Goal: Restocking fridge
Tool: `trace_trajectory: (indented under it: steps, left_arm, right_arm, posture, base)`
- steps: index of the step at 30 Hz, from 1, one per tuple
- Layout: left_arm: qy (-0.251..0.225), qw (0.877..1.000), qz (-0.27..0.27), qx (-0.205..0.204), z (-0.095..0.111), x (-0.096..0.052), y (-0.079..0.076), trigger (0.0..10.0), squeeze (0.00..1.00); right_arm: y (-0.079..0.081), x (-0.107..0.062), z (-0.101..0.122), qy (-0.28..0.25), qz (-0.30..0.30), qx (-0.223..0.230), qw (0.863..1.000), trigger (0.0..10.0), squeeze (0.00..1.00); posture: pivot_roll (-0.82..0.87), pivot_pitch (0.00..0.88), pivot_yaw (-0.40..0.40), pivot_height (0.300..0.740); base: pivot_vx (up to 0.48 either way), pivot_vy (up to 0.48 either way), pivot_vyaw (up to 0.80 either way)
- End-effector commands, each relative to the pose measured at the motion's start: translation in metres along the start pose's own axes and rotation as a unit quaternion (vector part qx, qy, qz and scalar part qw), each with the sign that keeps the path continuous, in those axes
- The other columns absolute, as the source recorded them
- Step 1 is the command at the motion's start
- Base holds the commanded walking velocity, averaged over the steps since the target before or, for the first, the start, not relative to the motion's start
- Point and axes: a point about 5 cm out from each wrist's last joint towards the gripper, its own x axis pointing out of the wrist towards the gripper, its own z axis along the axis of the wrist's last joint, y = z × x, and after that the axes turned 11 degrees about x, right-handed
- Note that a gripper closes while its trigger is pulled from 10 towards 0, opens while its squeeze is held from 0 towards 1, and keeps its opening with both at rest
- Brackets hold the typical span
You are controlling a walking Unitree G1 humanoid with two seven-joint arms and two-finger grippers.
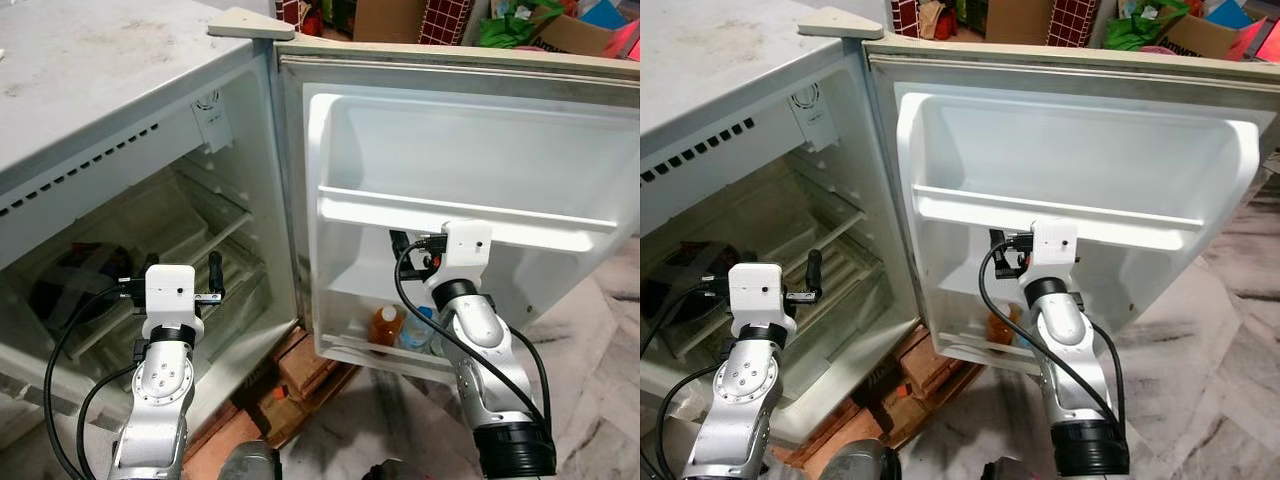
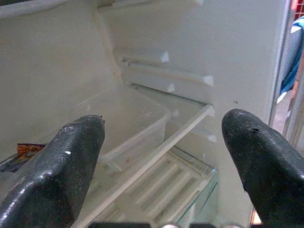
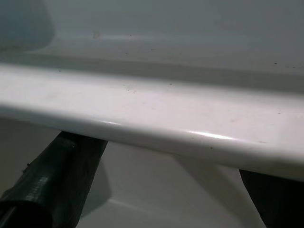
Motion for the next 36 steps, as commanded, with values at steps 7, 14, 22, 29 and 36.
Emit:
trace_trajectory:
  steps: [7,14,22,29,36]
  left_arm:
    - [0.005,1.0,-0.001,0.004,-0.001,0.004,-0.003,10.0,0.0]
    - [0.002,1.0,-0.003,0.001,0.0,0.005,-0.006,10.0,0.0]
    - [0.002,1.0,-0.005,0.001,-0.002,0.006,-0.008,10.0,0.0]
    - [0.003,1.0,-0.007,0.005,-0.003,0.006,-0.008,10.0,0.0]
    - [0.004,1.0,-0.008,0.008,-0.003,0.007,-0.008,10.0,0.0]
  right_arm:
    - [0.001,0.006,0.01,-0.02,0.004,-0.004,1.0,10.0,0.0]
    - [0.006,0.009,0.003,0.008,0.03,-0.006,0.999,10.0,0.0]
    - [0.01,0.005,-0.019,0.084,0.061,-0.014,0.994,10.0,0.0]
    - [0.023,-0.01,-0.046,0.196,0.147,-0.002,0.97,10.0,0.0]
    - [0.026,-0.023,-0.057,0.256,0.201,0.002,0.945,10.0,0.0]
  posture:
    - [0.12,0.044,0.007,0.74]
    - [0.12,0.036,0.002,0.74]
    - [0.12,0.036,0.0,0.74]
    - [0.11,0.037,0.003,0.74]
    - [0.11,0.038,0.004,0.74]
  base:
    - [0.0,-0.343,0.0]
    - [0.0,-0.376,0.0]
    - [0.0,-0.352,0.0]
    - [0.0,-0.348,0.0]
    - [0.0,-0.313,0.0]
